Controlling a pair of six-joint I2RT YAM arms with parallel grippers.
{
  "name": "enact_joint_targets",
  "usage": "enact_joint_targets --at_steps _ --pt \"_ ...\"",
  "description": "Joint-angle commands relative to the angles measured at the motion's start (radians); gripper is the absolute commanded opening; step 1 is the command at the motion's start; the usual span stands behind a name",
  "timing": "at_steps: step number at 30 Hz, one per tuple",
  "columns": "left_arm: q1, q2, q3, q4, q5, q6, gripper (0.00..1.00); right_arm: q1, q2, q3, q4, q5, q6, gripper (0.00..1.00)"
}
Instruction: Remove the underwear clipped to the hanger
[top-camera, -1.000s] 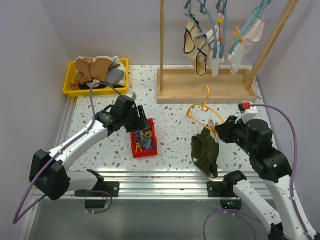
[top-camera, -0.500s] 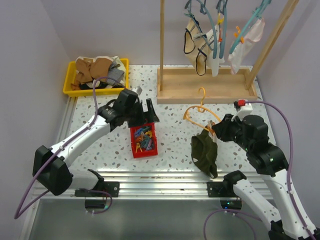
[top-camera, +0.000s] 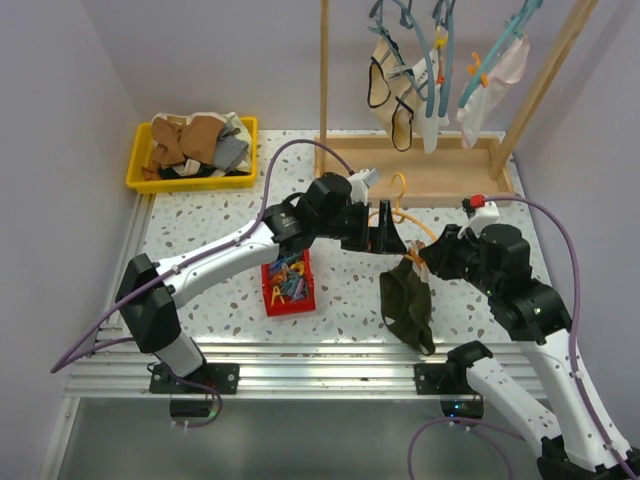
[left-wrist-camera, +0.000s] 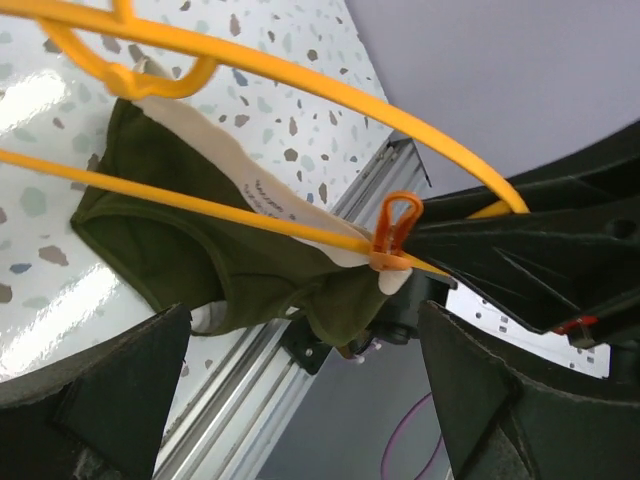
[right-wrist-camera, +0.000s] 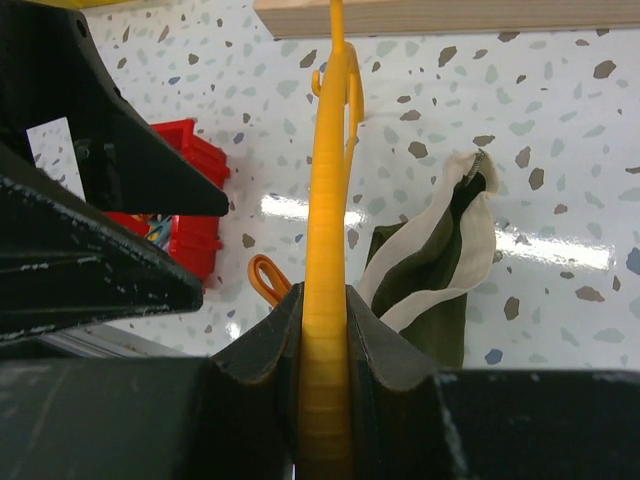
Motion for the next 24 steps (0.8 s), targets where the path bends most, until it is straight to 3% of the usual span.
enact_joint_targets --at_steps 1,6,16,24 --pt "-0.021 -0.034 0.022 0.122 0.019 0.094 0.98 -0.001 0.016 0.040 0.044 0.004 0.032 0.00" --pt "-0.060 -0.080 -0.046 0.220 -0.004 0.150 0.98 0.001 0.042 0.059 0.022 -0.004 0.049 0.00" --pt "-0.155 0.018 0.040 0.142 -0.154 0.272 0.94 -0.001 0.065 0.088 0.011 -0.028 0.069 0.00" --pt "-0.156 0.020 0.045 0.113 -0.289 0.300 0.67 0.001 0.070 0.114 0.001 -0.064 0.076 0.00"
